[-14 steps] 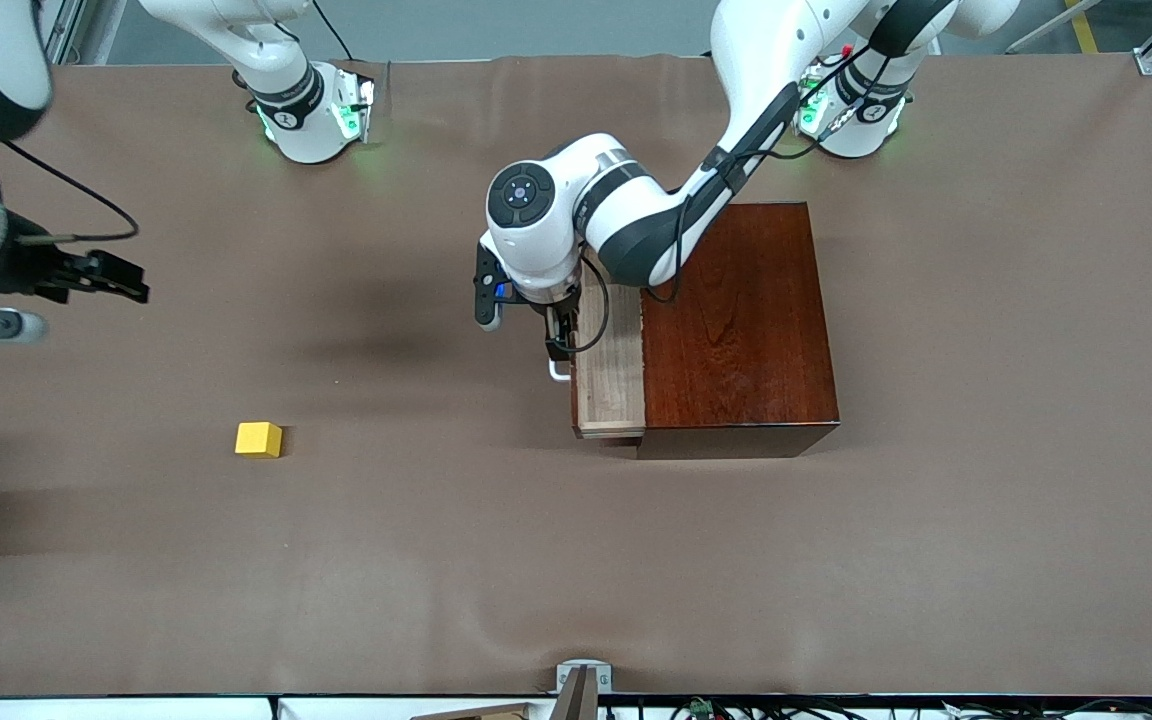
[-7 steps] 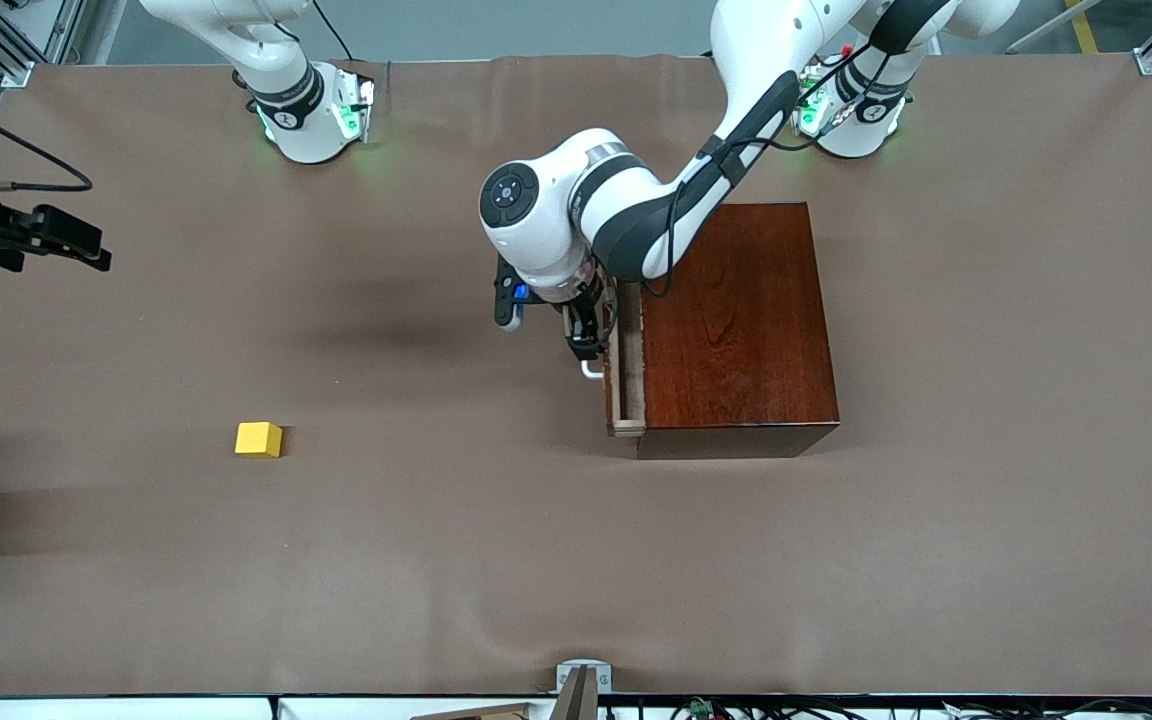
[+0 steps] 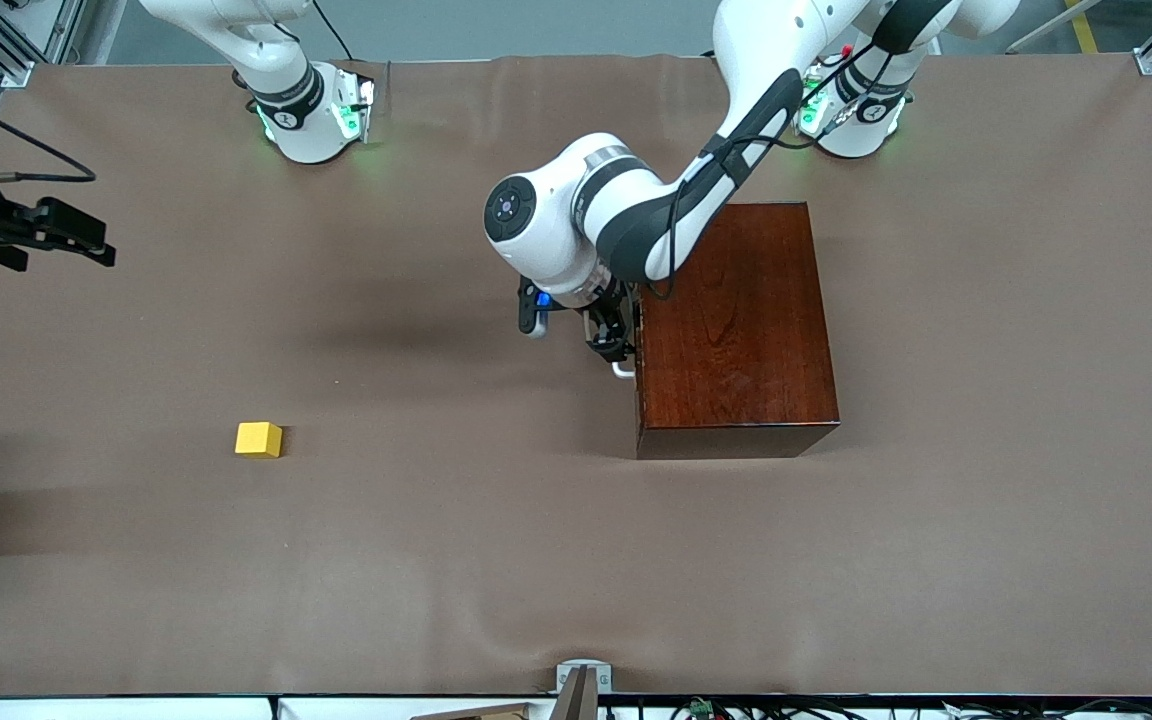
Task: Open drawer, take yellow block, close drawer
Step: 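Push the drawer shut with the left gripper while the right gripper withdraws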
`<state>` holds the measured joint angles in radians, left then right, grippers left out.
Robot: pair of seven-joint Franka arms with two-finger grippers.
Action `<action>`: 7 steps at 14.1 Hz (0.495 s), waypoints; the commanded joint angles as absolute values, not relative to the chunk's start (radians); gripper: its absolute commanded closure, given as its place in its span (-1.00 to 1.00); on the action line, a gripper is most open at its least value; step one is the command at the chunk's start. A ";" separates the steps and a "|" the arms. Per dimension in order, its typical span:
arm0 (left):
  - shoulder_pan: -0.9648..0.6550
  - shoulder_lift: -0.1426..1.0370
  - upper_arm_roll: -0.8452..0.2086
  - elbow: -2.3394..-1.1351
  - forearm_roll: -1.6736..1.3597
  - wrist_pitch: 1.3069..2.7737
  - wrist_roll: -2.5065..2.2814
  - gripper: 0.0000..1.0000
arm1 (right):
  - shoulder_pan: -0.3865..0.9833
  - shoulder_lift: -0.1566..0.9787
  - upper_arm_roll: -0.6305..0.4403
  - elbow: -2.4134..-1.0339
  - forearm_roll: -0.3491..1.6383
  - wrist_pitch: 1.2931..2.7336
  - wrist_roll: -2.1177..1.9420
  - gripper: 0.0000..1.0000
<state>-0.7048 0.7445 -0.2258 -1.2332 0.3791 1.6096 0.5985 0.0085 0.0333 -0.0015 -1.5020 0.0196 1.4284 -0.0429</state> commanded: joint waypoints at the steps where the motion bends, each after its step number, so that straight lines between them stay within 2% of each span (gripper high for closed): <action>1: -0.699 0.713 -0.216 -1.262 0.420 1.556 0.607 -1.00 | -0.015 0.015 0.021 -1.505 0.035 1.416 -0.051 -1.00; 5: -0.707 0.715 -0.222 -1.261 0.419 1.587 0.553 -1.00 | -0.021 0.015 0.018 -1.503 0.035 1.420 -0.051 -1.00; 7: -0.709 0.713 -0.232 -1.259 0.417 1.702 0.467 -1.00 | -0.026 0.020 0.014 -1.494 0.037 1.425 -0.052 -1.00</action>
<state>-0.7063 0.7429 -0.2264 -1.2341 0.3818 1.6389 0.5343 0.0044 0.0328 0.0019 -1.5008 0.0196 1.4293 -0.0429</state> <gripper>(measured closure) 0.000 0.000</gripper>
